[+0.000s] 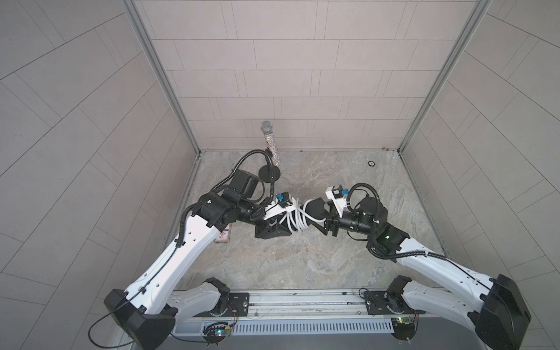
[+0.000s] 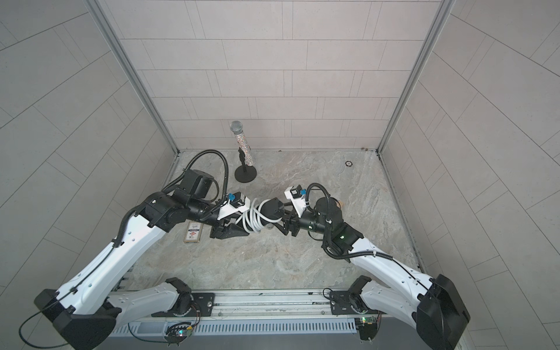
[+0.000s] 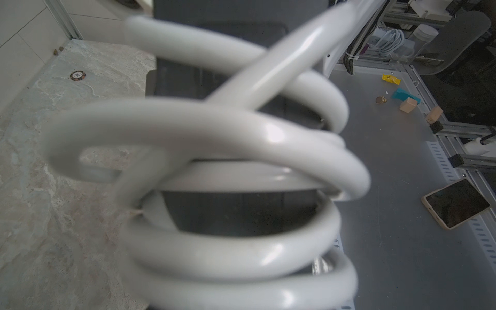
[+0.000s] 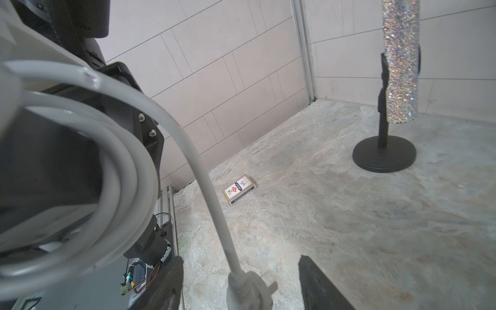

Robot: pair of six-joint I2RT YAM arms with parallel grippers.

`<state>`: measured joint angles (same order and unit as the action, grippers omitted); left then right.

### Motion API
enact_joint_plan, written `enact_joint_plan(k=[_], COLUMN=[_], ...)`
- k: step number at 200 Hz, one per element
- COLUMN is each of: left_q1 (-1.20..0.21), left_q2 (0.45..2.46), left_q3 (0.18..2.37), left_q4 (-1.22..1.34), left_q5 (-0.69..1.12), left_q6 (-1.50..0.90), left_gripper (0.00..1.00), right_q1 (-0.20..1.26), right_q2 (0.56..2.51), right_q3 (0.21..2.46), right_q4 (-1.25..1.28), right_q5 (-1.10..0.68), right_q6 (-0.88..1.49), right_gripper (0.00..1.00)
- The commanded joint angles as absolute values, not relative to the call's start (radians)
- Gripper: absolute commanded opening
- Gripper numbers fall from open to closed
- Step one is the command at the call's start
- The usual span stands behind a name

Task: Unwrap the cord wrapped around the power strip
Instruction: Unwrap the power cord from the power strip.

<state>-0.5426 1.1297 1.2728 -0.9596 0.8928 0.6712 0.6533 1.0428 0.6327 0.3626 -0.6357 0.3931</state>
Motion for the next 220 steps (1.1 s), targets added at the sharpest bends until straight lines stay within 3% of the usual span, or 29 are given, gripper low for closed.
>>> enact_joint_plan(k=[1, 40, 86, 112, 181, 220], left_q1=[-0.55, -0.552, -0.552, -0.552, -0.552, -0.553], left_q2=[1.094, 1.065, 1.028, 0.995, 0.972, 0.991], left_q3=[1.272, 1.261, 1.239, 1.206, 1.136, 1.099], left_q4=[-0.943, -0.946, -0.948, -0.96, -1.022, -0.826], left_q5=[0.956, 0.945, 0.882, 0.821, 0.615, 0.374], left_q6=[0.712, 0.705, 0.668, 0.641, 0.493, 0.25], left_gripper=[0.0, 0.0, 0.0, 0.0, 0.0, 0.0], right_q1=[0.671, 0.678, 0.678, 0.67, 0.657, 0.663], right_q2=[1.091, 1.181, 1.205, 1.165, 0.977, 0.815], right_q3=[0.673, 0.691, 0.71, 0.733, 0.921, 0.879], right_q4=[0.481, 0.581, 0.601, 0.528, -0.023, -0.318], right_q5=[-0.658, -0.66, -0.64, -0.578, -0.362, -0.27], right_q6=[0.381, 0.424, 0.422, 0.374, 0.186, 0.162], right_gripper=[0.62, 0.43, 0.0, 0.0, 0.0, 0.0])
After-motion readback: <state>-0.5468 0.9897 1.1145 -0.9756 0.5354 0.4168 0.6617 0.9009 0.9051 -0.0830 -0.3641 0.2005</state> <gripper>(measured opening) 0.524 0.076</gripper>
